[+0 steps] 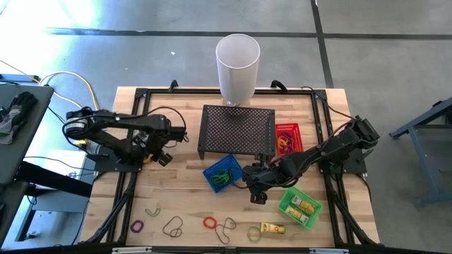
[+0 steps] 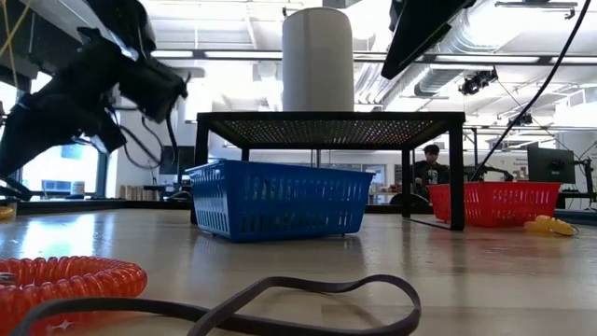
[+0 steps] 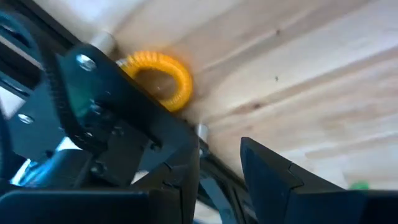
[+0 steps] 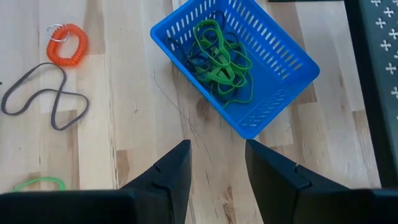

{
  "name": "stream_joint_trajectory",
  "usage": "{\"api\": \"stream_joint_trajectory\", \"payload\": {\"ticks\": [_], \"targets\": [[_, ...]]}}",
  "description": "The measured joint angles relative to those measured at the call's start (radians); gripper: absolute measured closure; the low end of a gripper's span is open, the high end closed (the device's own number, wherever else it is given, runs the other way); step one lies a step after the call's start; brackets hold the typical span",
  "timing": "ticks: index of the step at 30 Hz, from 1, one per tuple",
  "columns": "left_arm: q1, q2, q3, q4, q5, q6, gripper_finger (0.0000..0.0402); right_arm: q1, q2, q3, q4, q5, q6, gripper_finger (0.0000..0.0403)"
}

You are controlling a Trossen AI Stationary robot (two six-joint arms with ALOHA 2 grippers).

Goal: Pick & Place Office Desk Supplies
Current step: Put the yellow spring keychain into the red bin

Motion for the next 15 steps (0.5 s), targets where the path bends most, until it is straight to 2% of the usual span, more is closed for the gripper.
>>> {"api": "stream_joint_trajectory", "payload": {"ticks": [3,10,15], "targets": [[0.037,0.062,0.001,0.004,0.017,0.041,0.0291,-0.004,0.000,0.000,0.005,-0.004,0.000,0.0263],[0.074,0.240,0.004,0.011,-0.059,0.152,0.0291,-0.005,0.000,0.000,0.005,-0.021,0.008,0.0263],[0.080,0.289,0.004,0.016,-0.058,0.230,0.0291,-0.002,0.000,-0.001,-0.001,-0.026,0.009,0.0263]]}}
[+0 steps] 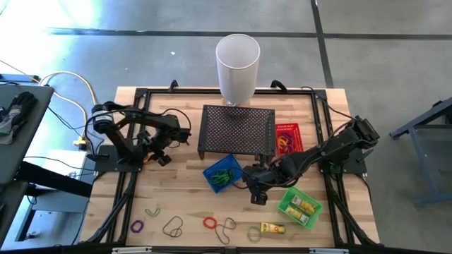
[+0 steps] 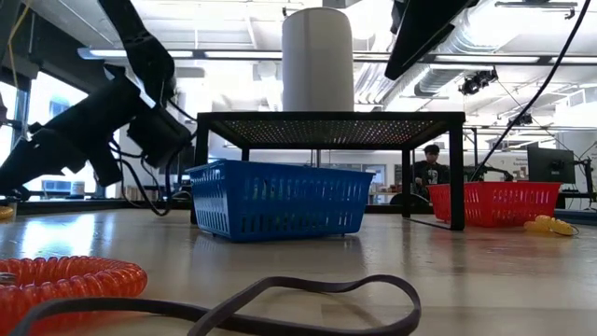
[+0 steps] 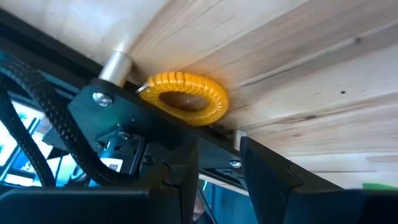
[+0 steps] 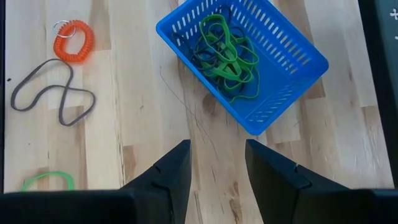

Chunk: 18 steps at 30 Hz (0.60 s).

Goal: Pick & Place Office Desk Supplies
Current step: Put the yellow spring keychain into the red bin

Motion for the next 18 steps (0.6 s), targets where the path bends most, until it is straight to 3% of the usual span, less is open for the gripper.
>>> {"api": "stream_joint_trajectory", "payload": {"ticks": [8,18], "targets": [[0.024,-0.005,0.009,0.009,0.000,0.029,0.0282,0.002,0.000,0.000,-0.011,-0.002,0.019,0.0263],[0.051,-0.005,0.013,0.025,-0.005,0.048,0.0191,0.002,0.000,0.000,-0.011,-0.002,0.020,0.0263]]}}
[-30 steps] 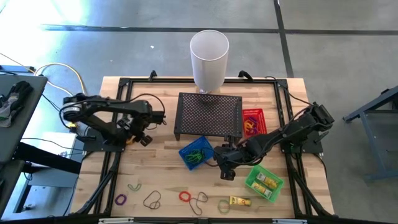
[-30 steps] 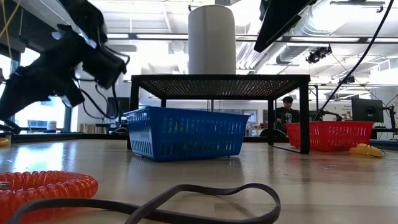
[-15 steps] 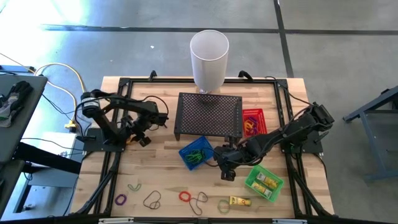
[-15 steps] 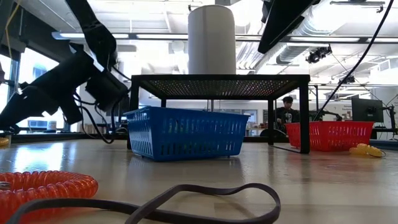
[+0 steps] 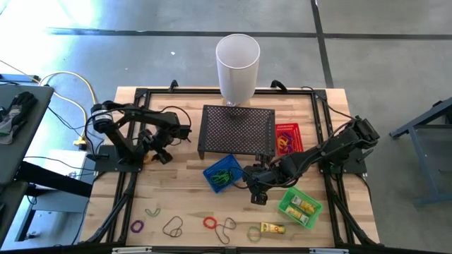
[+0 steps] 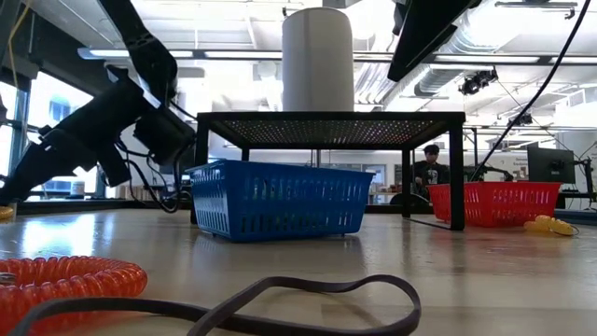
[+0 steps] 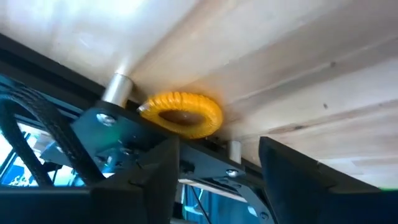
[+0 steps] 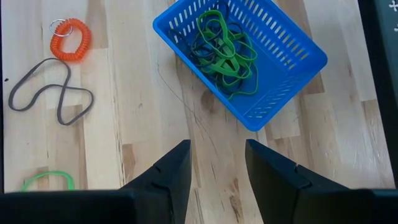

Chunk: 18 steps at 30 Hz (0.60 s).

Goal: Pick & Place Office Desk Supplies
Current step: Put the yellow spring keychain into the red bin

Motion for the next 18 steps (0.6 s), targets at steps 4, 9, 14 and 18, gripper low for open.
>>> {"api": "stream_joint_trajectory", "payload": {"ticks": [4,9,14,18], "targets": [[0.009,0.000,0.000,0.023,-0.028,0.045,0.0178,0.000,0.000,0.000,-0.002,0.000,0.001,0.0263],[0.007,0.001,0.000,0.026,-0.071,0.128,0.0176,0.000,0.000,0.000,-0.005,0.000,0.008,0.0263],[0.007,0.001,0.000,0.026,-0.117,0.134,0.0178,0.000,0.000,0.000,-0.005,0.000,0.008,0.0263],[0.007,0.027,0.000,0.017,-0.115,0.133,0.0184,0.000,0.000,0.000,-0.003,0.000,0.009,0.0263]]}}
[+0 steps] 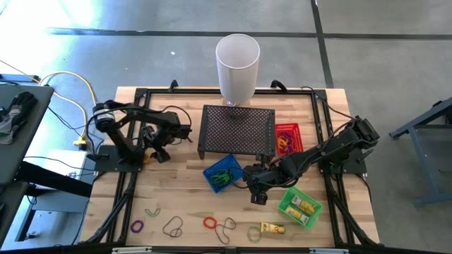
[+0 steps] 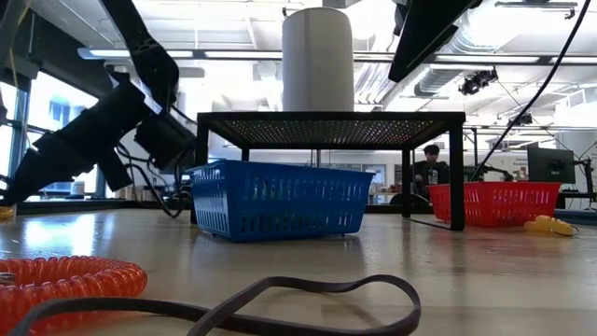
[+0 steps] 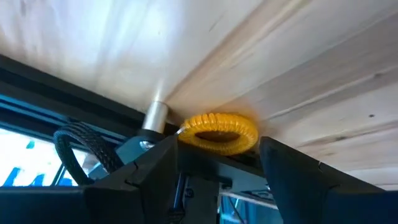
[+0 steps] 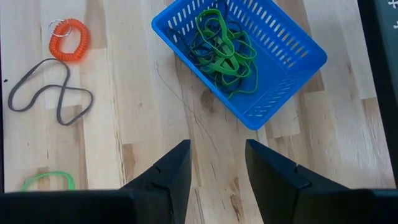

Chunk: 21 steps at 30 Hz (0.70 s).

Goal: Pick & Place Office Desk Supplies
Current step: Put the yellow spring keychain into the red bin

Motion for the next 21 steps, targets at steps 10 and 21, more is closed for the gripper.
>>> {"api": "stream_joint_trajectory", "payload": {"ticks": [10,21], "targets": [[-0.008,0.125,0.003,-0.018,0.005,0.008,0.0188,0.001,0.000,0.000,-0.002,0.000,0.026,0.0263],[-0.064,0.112,0.003,-0.012,-0.001,0.015,0.0188,0.003,0.000,0.000,-0.001,0.000,0.026,0.0263]]}}
